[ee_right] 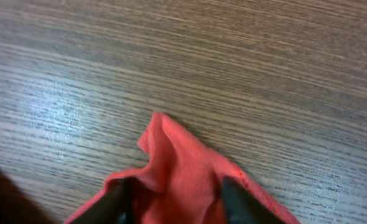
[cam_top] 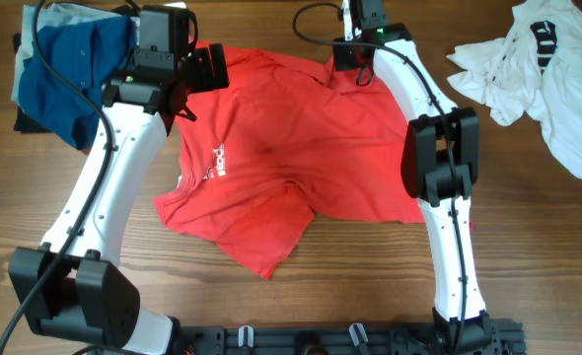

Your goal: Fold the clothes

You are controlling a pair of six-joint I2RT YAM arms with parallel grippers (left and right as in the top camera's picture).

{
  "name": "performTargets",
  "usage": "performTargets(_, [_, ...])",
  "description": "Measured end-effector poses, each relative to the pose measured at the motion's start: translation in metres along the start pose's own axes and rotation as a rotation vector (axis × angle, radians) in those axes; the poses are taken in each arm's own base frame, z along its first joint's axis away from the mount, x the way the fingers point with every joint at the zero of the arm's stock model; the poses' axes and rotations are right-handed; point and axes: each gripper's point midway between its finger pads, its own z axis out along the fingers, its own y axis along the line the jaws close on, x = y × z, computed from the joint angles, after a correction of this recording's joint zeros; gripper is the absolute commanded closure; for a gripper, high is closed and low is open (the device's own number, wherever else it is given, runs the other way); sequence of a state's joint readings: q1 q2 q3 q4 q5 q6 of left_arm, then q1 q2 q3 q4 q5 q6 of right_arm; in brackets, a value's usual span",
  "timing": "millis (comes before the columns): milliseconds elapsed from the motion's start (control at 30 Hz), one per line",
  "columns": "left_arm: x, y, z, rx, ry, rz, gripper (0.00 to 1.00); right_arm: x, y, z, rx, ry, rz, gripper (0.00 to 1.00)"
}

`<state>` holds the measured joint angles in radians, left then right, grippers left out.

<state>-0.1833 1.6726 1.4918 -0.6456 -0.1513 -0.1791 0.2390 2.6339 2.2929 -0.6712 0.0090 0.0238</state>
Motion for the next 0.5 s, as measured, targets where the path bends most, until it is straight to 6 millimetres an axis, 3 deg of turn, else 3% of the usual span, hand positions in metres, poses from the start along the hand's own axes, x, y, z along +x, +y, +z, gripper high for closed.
performTargets(67, [0.0,0.0,0.0,0.0,0.0,0.0,0.0,0.0,-0.001,0.0,0.004,0.0,0.003,0.96])
performTargets(500, [0.0,0.0,0.0,0.0,0.0,0.0,0.0,0.0,-0.015,0.0,0.016,0.001,0.071,0.96])
